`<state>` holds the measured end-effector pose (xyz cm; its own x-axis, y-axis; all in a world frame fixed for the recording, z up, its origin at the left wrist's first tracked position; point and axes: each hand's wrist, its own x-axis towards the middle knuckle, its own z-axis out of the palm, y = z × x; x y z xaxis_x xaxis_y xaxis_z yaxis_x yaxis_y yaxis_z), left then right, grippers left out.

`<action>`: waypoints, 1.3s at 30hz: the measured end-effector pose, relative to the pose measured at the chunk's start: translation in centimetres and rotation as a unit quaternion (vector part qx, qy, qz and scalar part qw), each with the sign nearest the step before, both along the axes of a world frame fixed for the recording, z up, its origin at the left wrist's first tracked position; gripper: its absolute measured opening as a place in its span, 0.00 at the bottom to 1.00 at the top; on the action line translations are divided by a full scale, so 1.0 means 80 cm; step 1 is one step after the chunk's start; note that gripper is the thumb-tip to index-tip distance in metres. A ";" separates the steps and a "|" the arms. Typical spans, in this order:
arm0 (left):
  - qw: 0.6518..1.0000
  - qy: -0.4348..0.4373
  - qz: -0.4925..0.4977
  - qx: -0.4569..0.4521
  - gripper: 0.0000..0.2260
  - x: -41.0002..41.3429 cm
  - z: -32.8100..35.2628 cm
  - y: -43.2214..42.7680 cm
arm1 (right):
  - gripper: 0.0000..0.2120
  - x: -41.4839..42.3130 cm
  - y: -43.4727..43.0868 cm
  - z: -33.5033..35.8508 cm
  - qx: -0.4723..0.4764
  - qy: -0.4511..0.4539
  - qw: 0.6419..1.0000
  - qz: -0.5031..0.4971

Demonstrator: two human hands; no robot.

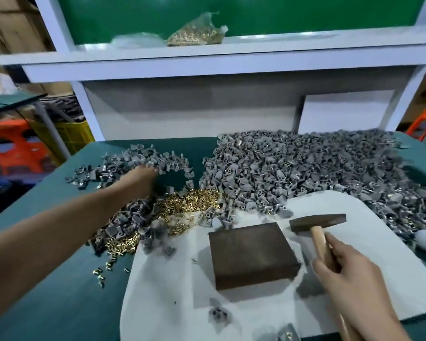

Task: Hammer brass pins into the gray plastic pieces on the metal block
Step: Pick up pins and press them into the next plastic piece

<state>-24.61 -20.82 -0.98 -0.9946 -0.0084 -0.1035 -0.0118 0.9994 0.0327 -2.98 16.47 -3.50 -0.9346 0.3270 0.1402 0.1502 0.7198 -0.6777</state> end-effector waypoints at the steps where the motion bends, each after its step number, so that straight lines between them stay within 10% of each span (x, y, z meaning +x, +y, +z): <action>1: 1.000 0.029 -0.008 0.007 0.09 0.005 -0.004 -0.009 | 0.25 -0.001 -0.001 -0.001 0.012 0.000 1.000 0.009; 12: 0.966 0.164 -0.025 0.199 0.02 0.043 0.036 0.006 | 0.24 -0.003 0.000 0.002 0.027 -0.002 1.000 0.001; 19: 0.845 -0.020 -0.162 0.510 0.05 0.164 0.066 0.135 | 0.23 -0.002 0.008 -0.005 0.062 0.021 0.998 0.019; 23: 0.849 -0.106 -0.196 0.479 0.09 0.203 0.044 0.170 | 0.22 -0.004 0.011 -0.008 0.058 0.032 0.998 0.021; 39: 0.916 0.029 -0.164 0.366 0.03 0.204 0.023 0.182 | 0.21 -0.005 0.013 -0.012 0.047 0.047 0.998 0.023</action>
